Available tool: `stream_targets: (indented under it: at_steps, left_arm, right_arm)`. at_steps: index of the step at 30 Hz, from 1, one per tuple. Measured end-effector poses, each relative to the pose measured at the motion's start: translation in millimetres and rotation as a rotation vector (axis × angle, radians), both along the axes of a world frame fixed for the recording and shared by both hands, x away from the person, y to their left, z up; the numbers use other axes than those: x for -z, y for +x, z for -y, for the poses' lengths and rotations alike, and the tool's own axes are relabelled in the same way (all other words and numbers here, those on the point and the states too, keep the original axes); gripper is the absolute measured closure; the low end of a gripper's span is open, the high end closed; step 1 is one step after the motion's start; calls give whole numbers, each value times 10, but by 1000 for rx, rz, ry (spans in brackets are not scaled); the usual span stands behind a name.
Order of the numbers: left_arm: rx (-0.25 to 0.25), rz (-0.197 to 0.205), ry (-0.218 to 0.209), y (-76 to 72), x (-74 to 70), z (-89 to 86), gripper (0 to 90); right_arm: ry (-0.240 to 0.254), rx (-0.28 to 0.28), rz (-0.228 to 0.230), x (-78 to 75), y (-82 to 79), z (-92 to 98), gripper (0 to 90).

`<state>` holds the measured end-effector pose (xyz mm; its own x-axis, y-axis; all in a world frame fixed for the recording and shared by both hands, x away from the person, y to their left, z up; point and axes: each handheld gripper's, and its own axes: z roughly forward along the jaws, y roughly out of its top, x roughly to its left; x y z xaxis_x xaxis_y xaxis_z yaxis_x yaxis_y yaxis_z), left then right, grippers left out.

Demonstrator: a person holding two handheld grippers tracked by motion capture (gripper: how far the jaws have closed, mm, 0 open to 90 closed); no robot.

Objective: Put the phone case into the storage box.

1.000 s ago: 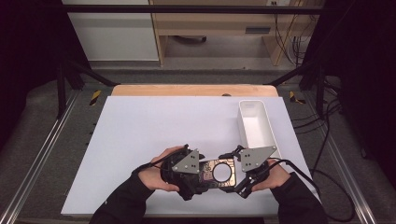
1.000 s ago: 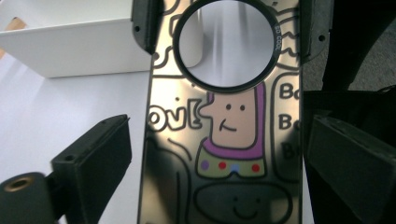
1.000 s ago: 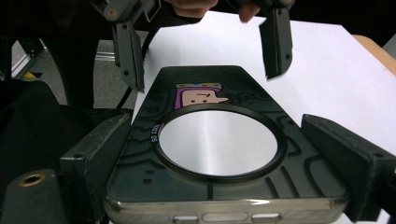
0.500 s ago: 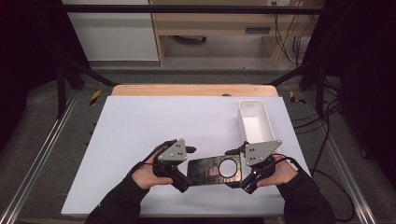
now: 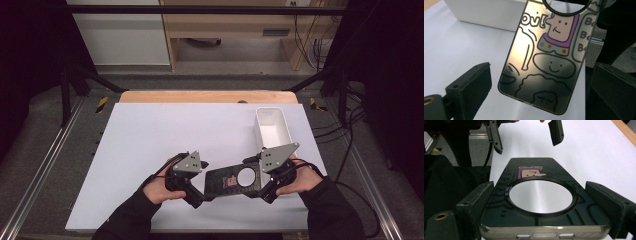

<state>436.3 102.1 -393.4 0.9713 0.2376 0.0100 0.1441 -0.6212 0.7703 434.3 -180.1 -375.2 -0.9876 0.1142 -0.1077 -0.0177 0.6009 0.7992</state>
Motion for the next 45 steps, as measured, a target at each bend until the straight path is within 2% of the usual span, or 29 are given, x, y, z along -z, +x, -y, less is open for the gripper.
stream_targets:
  at_steps: [7,17,24,28,38,45]
  left_arm:
    - [33,-34,30,-1,11,30,2]
    - [62,-25,82,0,66,90,0]
    - [49,5,116,-20,110,140,0]
    - [54,0,127,-14,127,160,0]
    - [92,-27,185,0,192,257,0]
    - [101,-29,222,12,260,346,0]
  right_arm:
    - [-39,-9,-26,-63,21,-52,120]
    - [-115,-30,-47,-145,43,-155,120]
    - [-146,-40,-47,-183,49,-214,120]
    - [-160,-43,-46,-183,57,-235,120]
    - [-252,-62,-56,-155,74,-327,121]
    - [-298,-72,-54,-151,82,-414,121]
